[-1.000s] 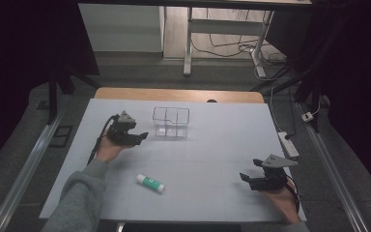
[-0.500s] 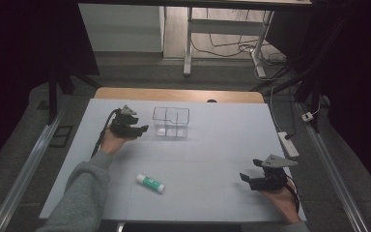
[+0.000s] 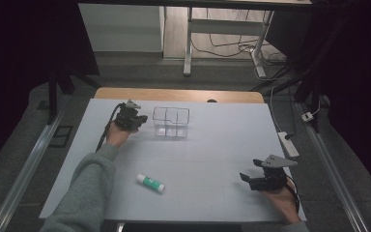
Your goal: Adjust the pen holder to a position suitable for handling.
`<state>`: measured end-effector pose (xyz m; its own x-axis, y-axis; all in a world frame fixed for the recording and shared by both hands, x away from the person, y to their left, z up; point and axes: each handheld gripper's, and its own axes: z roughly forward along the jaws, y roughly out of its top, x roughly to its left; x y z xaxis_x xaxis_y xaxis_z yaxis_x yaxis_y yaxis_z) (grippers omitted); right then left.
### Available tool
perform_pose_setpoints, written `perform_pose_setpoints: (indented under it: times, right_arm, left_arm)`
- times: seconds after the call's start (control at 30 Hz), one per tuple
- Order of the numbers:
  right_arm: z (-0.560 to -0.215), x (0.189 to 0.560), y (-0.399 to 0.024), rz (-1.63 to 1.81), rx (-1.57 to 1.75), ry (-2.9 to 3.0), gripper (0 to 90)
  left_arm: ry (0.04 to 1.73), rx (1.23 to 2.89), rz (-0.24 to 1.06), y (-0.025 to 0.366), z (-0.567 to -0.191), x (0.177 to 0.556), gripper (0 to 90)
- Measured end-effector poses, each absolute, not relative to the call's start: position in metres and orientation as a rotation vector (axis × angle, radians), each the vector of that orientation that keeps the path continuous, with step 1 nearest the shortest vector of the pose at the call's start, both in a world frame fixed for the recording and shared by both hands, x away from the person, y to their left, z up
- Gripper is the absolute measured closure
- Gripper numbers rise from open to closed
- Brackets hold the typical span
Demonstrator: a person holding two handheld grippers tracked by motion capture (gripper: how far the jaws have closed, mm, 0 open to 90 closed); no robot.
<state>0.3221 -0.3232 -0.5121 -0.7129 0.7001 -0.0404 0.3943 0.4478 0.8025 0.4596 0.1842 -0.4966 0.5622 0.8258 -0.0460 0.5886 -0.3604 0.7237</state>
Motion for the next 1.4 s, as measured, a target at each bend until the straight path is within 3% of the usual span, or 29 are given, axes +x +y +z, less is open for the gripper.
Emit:
perform_pose_setpoints:
  times: [0.47, 1.4]
  right_arm:
    - [-0.513, 0.322, -0.323, 1.140, 0.929, 2.344, 18.8]
    - [-0.515, 0.323, -0.322, 1.136, 0.931, 2.353, 18.9]
  left_arm:
    - [1.089, 2.104, 0.370, 0.168, -0.503, 0.463, 88.9]
    - [1.106, 2.121, 0.373, 0.158, -0.503, 0.467, 89.0]
